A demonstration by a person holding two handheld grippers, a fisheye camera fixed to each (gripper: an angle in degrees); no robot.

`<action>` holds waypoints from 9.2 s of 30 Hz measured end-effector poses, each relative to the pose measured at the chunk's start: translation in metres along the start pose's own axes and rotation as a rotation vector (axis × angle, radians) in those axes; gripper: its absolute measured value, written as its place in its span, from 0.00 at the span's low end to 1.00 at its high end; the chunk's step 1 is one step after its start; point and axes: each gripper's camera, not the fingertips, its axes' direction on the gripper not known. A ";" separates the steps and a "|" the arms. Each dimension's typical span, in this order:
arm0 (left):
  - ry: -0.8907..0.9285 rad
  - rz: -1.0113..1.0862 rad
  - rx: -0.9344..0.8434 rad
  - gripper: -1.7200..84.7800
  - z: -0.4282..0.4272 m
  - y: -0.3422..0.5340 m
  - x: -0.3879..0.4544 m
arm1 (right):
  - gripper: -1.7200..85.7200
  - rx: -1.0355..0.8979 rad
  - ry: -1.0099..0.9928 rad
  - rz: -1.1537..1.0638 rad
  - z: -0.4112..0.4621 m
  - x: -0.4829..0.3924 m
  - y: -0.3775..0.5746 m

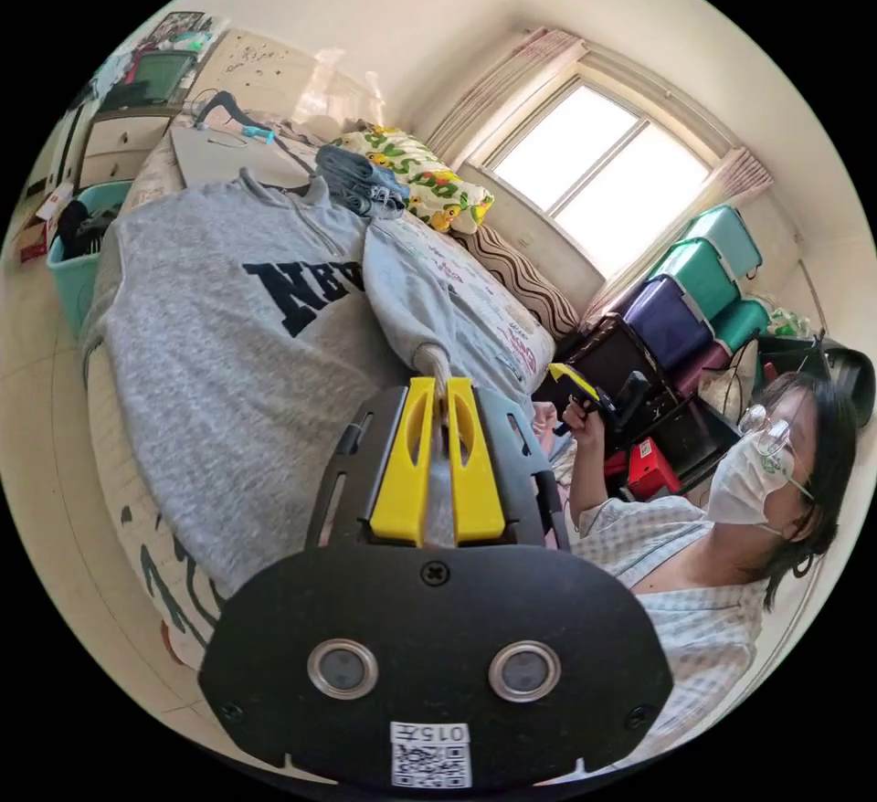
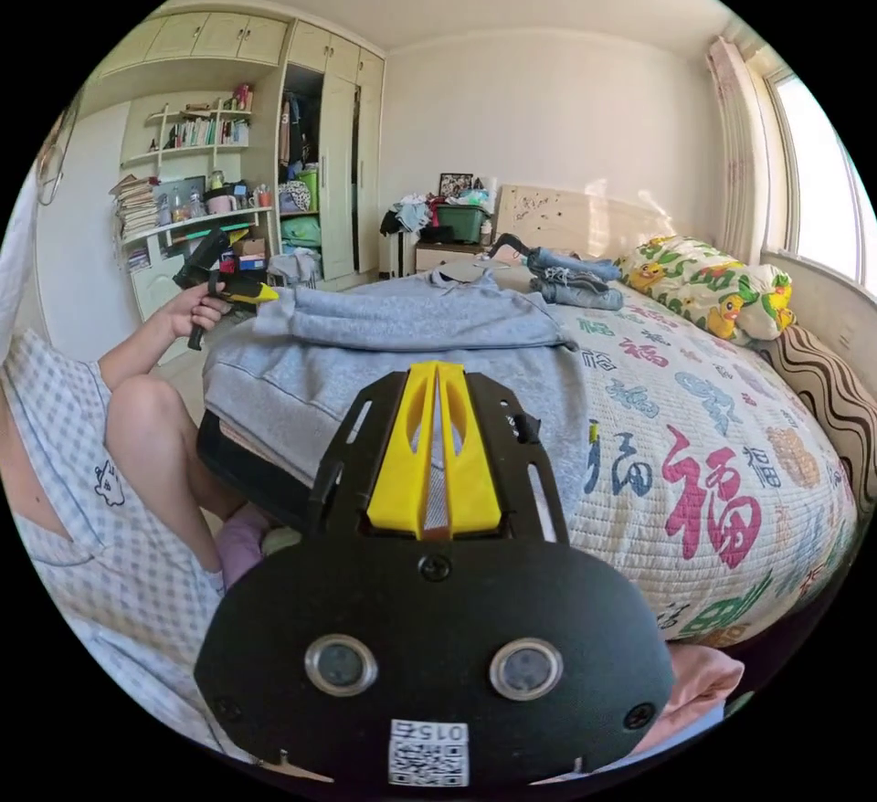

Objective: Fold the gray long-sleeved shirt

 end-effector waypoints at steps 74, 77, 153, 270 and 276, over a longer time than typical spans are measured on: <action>-0.236 0.492 -0.180 0.11 0.011 -0.243 0.143 | 0.06 0.130 0.073 0.185 0.153 0.322 -0.106; -0.304 0.499 -0.056 0.11 -0.056 -0.170 0.137 | 0.07 0.080 0.045 0.129 0.120 0.275 -0.093; -0.136 0.197 -0.344 0.11 0.046 -0.163 0.003 | 0.11 -0.312 -0.113 -0.965 0.329 0.028 0.198; -0.627 -0.110 0.289 0.12 0.177 0.344 -0.082 | 0.15 -0.587 -0.345 -0.793 0.835 -0.152 0.069; -0.735 -0.230 0.241 0.04 0.161 0.329 -0.087 | 0.15 -0.591 -0.351 -0.788 0.820 -0.160 0.056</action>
